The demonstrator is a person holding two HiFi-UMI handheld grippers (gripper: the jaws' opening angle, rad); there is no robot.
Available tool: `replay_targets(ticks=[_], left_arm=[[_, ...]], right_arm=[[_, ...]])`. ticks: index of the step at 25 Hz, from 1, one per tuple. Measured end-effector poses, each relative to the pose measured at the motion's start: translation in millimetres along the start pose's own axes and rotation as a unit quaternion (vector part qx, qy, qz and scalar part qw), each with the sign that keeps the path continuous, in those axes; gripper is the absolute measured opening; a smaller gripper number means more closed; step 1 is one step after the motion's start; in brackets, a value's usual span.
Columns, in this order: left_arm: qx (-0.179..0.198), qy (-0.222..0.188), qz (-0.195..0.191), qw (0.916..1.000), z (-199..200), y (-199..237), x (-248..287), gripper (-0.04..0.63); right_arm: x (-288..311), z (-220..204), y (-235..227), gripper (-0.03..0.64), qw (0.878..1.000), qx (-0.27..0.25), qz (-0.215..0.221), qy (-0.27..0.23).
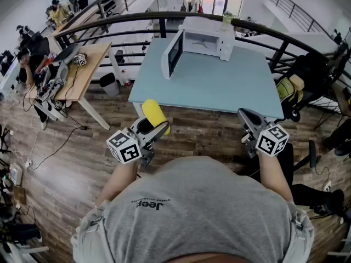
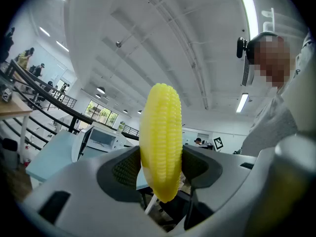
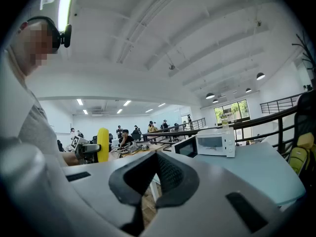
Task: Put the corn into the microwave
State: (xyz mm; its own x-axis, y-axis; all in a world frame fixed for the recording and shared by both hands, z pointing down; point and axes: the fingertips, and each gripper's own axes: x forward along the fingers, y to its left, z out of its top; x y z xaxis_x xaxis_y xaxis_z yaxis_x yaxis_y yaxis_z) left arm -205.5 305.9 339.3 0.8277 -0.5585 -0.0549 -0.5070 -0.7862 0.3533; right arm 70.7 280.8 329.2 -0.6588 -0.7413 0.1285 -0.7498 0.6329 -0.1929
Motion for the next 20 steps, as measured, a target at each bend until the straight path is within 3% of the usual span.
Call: replay_targets(ticks=[20], left_arm=[[-0.007,-0.004,-0.014,0.9999,8.6,31.8,-3.1,0.255]], right_arm=[[31.4,9.7,-3.0,0.018,1.0,0.014,-0.015,-0.005]])
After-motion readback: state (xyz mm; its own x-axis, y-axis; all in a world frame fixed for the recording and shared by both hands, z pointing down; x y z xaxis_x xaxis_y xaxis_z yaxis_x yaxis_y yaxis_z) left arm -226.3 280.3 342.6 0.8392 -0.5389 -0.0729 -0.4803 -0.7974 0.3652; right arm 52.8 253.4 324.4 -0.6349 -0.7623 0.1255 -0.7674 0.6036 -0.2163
